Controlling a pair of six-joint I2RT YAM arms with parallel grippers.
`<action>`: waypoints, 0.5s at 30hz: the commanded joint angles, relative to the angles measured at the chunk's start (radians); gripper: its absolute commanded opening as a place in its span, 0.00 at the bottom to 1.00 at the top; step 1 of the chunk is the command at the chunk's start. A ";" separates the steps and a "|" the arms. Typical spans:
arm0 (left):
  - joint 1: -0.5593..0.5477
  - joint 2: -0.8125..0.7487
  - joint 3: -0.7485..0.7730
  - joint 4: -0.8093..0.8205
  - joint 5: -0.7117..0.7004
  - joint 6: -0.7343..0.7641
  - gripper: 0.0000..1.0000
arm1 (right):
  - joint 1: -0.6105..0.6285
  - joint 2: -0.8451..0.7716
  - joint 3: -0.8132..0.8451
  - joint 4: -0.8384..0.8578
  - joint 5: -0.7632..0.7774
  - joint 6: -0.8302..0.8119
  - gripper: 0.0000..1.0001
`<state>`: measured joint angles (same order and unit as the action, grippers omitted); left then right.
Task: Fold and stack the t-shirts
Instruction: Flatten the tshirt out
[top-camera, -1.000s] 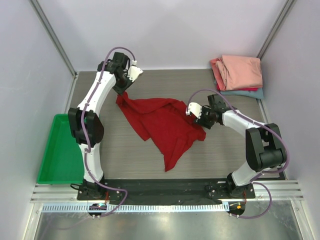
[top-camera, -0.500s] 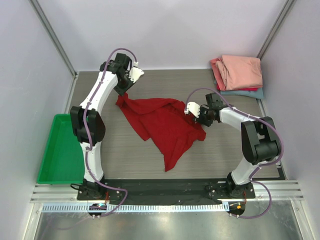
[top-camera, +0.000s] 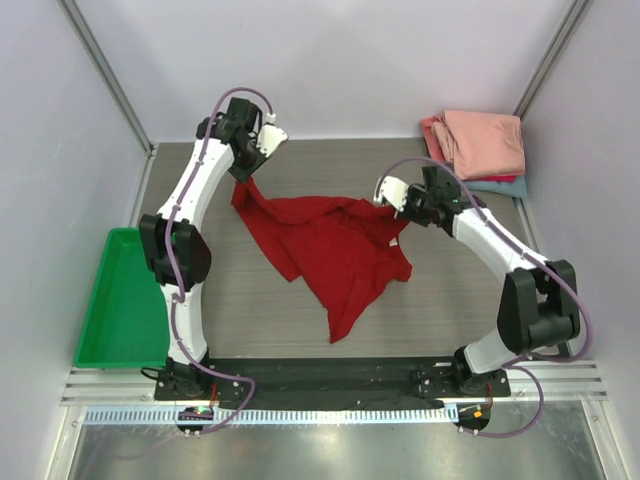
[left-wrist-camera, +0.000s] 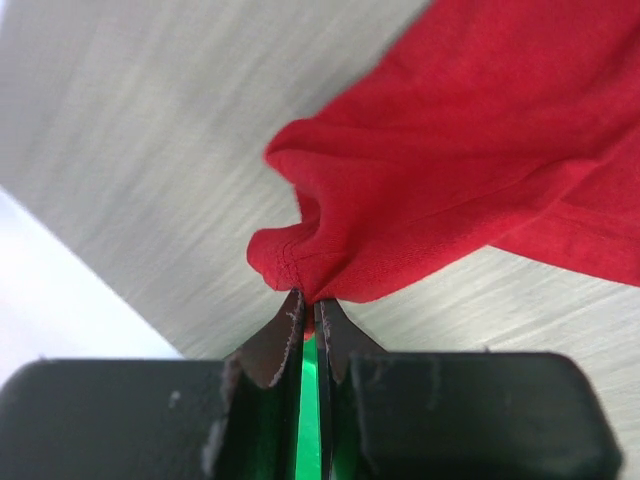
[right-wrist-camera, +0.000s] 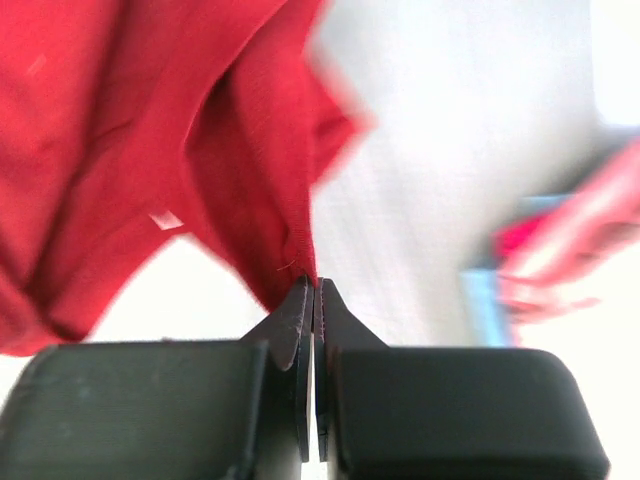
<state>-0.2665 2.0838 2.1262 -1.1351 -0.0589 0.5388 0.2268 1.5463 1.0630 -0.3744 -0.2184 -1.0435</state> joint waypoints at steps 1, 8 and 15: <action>-0.004 -0.040 0.087 0.008 -0.038 0.038 0.07 | 0.002 -0.118 0.127 0.006 0.031 0.023 0.02; 0.010 -0.128 0.176 0.070 -0.097 0.072 0.00 | 0.002 -0.100 0.423 0.023 0.166 0.051 0.01; 0.019 -0.269 0.247 0.141 -0.130 0.085 0.00 | -0.006 -0.069 0.701 0.057 0.310 0.053 0.01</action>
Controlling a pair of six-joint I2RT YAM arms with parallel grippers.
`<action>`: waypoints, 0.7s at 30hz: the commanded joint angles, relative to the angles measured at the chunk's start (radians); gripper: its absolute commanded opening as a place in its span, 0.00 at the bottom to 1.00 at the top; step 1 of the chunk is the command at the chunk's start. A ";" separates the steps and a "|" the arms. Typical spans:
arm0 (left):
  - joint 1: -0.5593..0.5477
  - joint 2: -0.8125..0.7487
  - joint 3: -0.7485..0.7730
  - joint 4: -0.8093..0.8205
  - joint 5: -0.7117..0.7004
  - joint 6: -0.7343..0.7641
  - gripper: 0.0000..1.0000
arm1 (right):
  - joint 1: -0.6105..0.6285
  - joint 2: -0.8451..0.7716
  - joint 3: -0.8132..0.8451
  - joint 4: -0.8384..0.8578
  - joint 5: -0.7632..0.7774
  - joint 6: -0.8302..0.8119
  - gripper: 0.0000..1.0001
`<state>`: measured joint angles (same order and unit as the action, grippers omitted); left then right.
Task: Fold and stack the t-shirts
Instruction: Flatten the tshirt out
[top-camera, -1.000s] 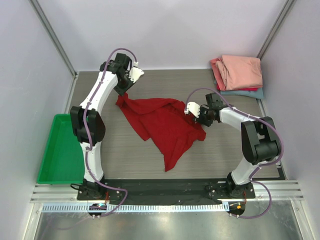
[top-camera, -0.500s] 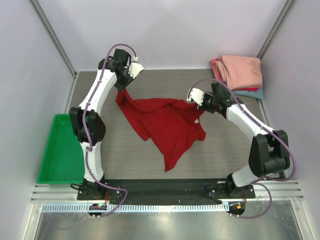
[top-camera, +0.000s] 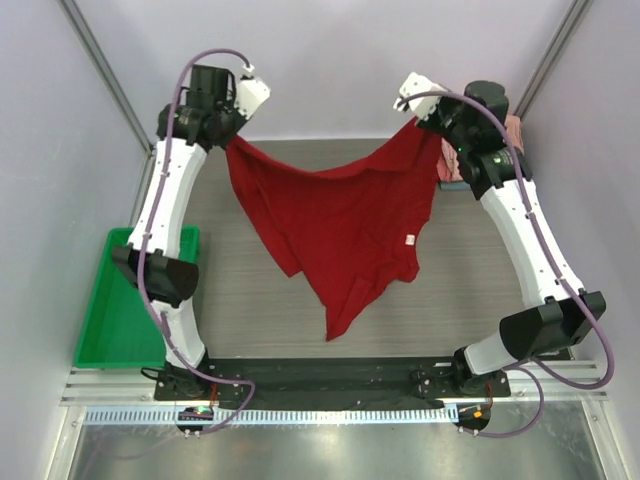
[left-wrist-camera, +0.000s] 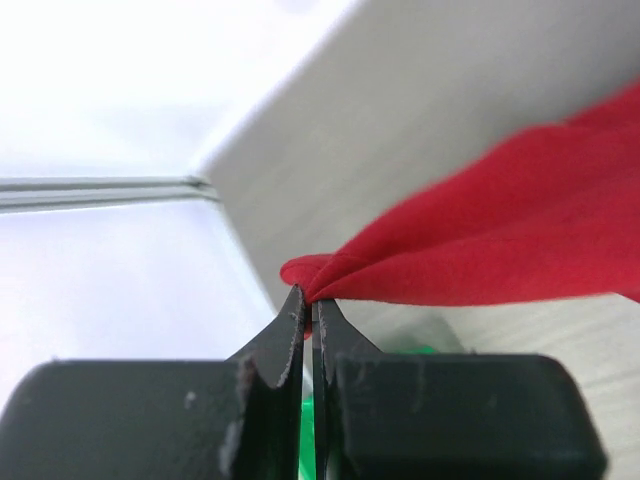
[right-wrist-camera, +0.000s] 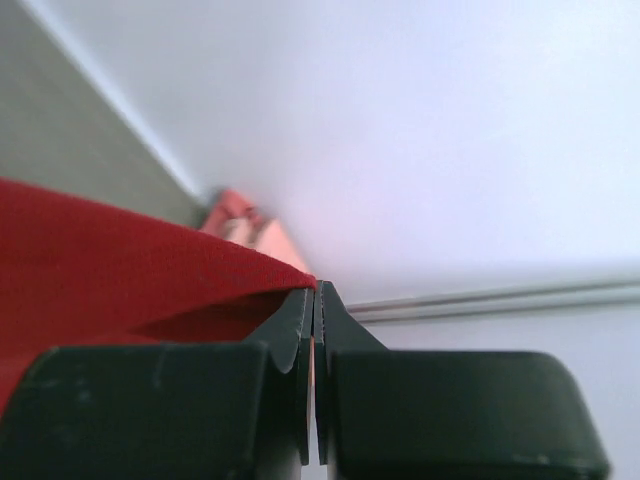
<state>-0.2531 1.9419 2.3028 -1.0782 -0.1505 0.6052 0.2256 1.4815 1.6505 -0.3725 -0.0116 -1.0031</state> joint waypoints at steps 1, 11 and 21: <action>0.006 -0.144 0.073 0.101 -0.040 0.016 0.00 | -0.005 -0.007 0.162 0.058 0.111 0.009 0.01; -0.018 -0.360 0.073 0.103 -0.029 0.021 0.00 | -0.005 -0.243 0.198 0.043 0.137 0.058 0.01; -0.020 -0.535 0.087 0.115 0.022 0.028 0.00 | -0.003 -0.481 0.216 -0.060 0.059 0.060 0.01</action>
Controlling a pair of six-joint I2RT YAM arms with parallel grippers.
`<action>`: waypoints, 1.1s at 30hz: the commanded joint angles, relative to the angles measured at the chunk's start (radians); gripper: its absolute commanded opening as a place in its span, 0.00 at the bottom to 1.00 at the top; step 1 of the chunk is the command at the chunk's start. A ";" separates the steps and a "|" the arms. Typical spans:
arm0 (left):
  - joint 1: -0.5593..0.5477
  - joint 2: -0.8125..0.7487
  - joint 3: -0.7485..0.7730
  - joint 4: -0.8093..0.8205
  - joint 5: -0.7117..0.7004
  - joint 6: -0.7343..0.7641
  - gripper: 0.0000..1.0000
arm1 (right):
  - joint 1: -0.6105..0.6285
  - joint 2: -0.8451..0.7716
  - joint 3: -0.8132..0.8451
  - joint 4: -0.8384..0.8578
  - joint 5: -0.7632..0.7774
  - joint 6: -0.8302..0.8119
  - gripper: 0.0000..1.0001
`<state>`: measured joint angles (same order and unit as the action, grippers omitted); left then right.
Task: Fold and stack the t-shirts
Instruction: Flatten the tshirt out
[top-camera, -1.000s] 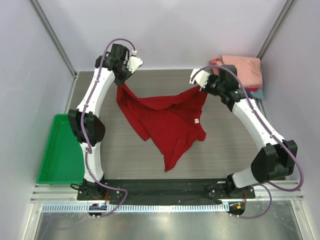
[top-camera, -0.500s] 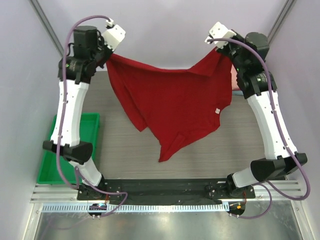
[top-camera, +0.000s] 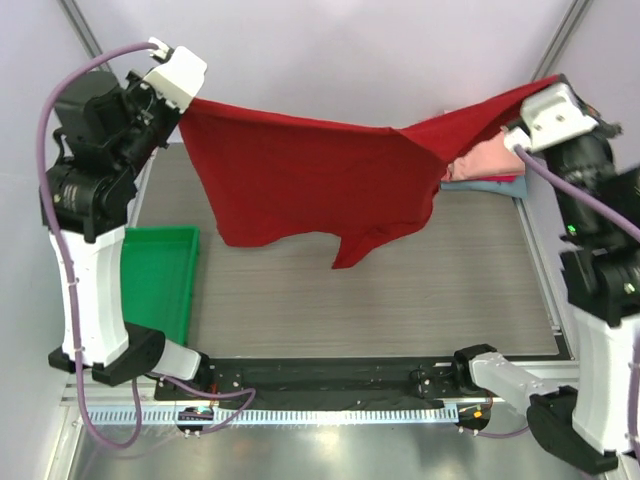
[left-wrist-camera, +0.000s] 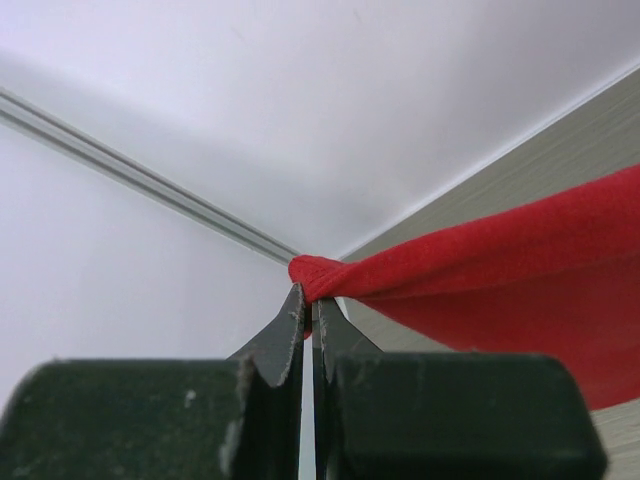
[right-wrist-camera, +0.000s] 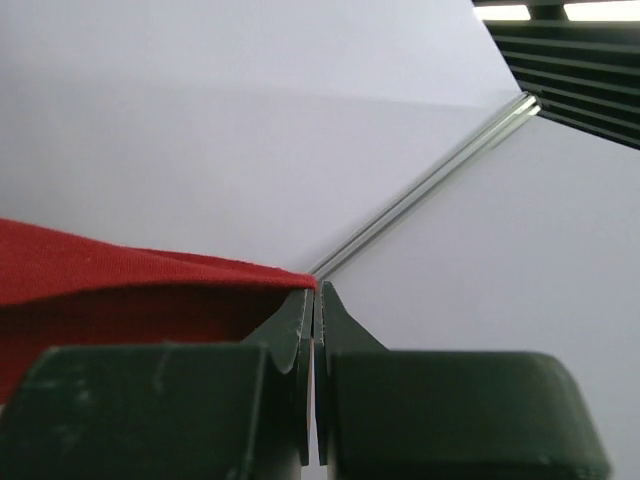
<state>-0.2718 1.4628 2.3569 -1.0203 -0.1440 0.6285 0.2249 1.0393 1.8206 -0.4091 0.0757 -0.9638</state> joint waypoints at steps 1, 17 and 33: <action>-0.001 -0.068 0.033 0.054 0.023 0.002 0.00 | -0.004 -0.047 0.090 -0.040 -0.037 0.045 0.01; 0.013 -0.035 0.107 0.219 0.000 0.143 0.00 | -0.018 0.177 0.471 -0.090 -0.048 -0.019 0.01; 0.033 0.314 -0.501 0.391 0.141 0.106 0.00 | -0.052 0.405 -0.342 0.226 -0.062 -0.105 0.01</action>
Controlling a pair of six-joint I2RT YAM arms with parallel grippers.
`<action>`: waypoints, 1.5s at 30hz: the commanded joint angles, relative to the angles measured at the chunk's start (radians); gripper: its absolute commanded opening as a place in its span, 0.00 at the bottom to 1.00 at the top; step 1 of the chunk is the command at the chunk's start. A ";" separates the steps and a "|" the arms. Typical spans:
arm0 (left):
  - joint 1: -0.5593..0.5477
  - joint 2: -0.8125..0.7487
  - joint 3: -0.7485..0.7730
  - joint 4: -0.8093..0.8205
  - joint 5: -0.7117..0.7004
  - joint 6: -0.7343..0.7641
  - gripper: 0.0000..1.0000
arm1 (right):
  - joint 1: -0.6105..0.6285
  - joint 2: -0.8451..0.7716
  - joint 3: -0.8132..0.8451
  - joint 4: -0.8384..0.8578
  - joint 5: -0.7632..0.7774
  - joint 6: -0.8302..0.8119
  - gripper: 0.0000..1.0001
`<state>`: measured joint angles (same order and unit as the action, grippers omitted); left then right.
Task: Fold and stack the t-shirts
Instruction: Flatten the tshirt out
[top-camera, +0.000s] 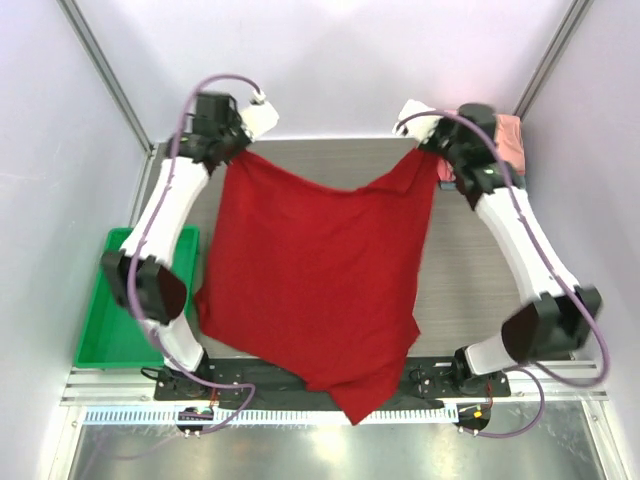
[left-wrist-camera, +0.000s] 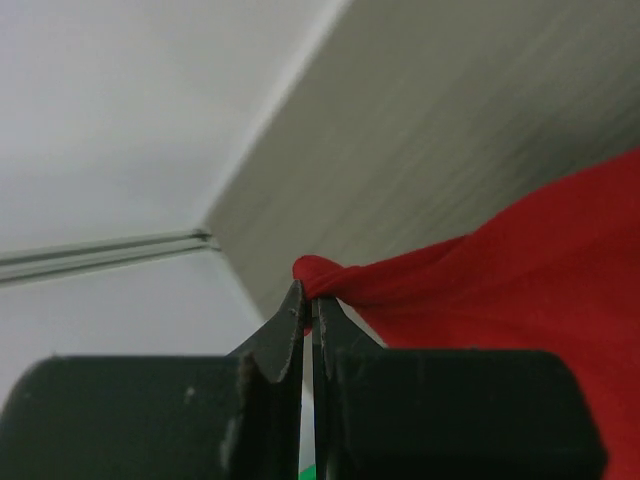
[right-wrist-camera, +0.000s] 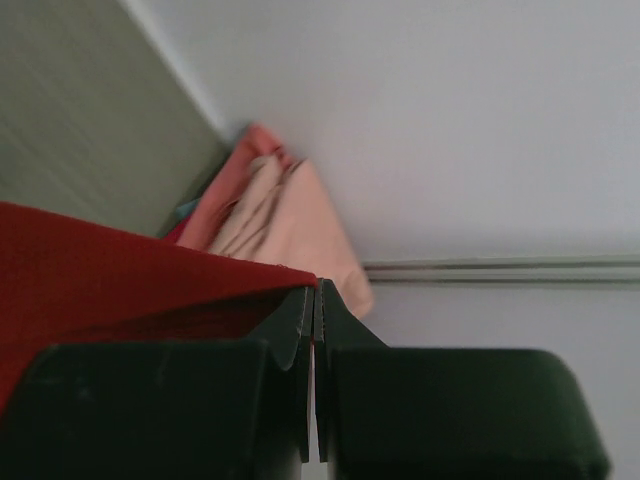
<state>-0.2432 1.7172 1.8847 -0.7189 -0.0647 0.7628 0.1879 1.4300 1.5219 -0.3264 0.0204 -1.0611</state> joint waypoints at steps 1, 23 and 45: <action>0.004 0.094 -0.035 0.096 0.062 -0.037 0.00 | -0.024 0.082 -0.080 0.183 -0.008 -0.004 0.01; 0.097 0.722 0.390 0.509 -0.043 -0.146 0.00 | -0.021 1.026 0.827 0.268 0.181 0.096 0.01; 0.099 0.072 0.287 0.196 0.095 -0.319 0.00 | -0.002 0.389 0.651 0.104 0.138 0.319 0.01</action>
<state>-0.1493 1.9530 2.1445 -0.4648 -0.0296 0.4999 0.1814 2.0781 2.2143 -0.2188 0.1780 -0.8215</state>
